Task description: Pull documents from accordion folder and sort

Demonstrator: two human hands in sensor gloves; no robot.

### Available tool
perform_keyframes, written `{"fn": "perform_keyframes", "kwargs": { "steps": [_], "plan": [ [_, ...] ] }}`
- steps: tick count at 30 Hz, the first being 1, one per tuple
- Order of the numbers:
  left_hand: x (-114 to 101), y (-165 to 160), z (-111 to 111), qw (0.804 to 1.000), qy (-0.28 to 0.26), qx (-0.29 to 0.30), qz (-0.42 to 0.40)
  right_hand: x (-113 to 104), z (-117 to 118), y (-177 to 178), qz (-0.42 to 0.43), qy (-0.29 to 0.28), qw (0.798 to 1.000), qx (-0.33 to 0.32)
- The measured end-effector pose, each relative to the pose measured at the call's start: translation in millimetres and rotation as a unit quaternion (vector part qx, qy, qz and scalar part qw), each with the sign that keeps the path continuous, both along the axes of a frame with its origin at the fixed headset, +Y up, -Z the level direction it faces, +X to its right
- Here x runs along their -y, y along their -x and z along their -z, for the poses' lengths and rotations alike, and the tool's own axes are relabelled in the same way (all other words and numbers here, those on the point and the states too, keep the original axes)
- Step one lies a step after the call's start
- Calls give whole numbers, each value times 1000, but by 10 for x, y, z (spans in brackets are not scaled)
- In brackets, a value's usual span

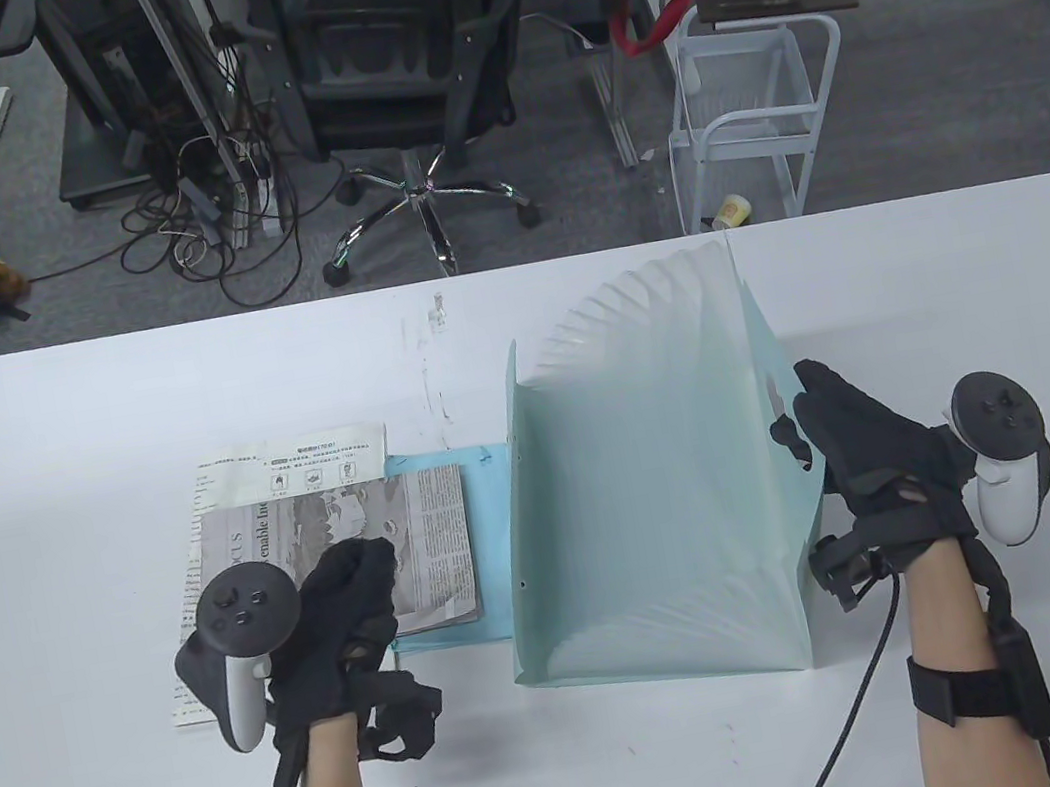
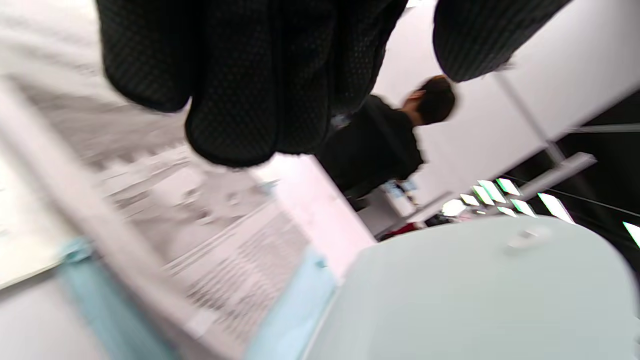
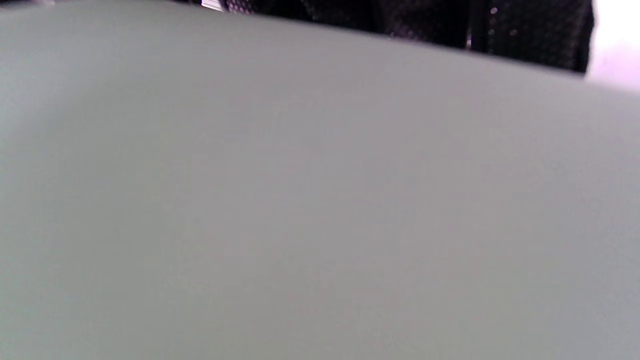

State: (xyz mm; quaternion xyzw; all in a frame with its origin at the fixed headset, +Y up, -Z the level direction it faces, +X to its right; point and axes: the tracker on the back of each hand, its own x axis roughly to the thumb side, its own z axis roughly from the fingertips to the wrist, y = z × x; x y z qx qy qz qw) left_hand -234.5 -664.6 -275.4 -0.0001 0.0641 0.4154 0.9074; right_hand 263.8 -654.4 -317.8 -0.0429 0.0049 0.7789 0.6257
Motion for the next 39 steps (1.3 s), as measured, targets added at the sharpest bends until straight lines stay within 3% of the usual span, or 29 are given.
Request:
{"fn": "perform_keyframes", "kwargs": {
  "steps": [3, 8, 11, 18, 25, 29, 33, 39],
  "plan": [
    [10, -216, 44, 996, -46, 52, 65, -4, -4, 33, -10, 4, 1000, 0],
    [371, -371, 104, 984, -85, 75, 137, -21, -9, 170, -26, 7, 1000, -10],
    [468, -424, 97, 980, -69, 104, 152, -69, -8, 294, -52, -4, 999, 8],
    [553, -399, -17, 987, -71, 96, 110, -129, 69, 869, -177, 14, 984, -22],
    [660, -355, -15, 990, -57, 93, 93, 87, 312, 1640, -337, 84, 935, -73],
    [683, -351, -12, 990, -67, 101, 68, 316, 400, 2033, -436, 115, 889, -76],
    [685, -358, -13, 990, -75, 103, 62, 525, 446, 2295, -517, 130, 844, -65],
    [746, -362, 47, 990, -50, 117, 61, 741, 453, 2478, -584, 128, 799, -54]
  ]
}}
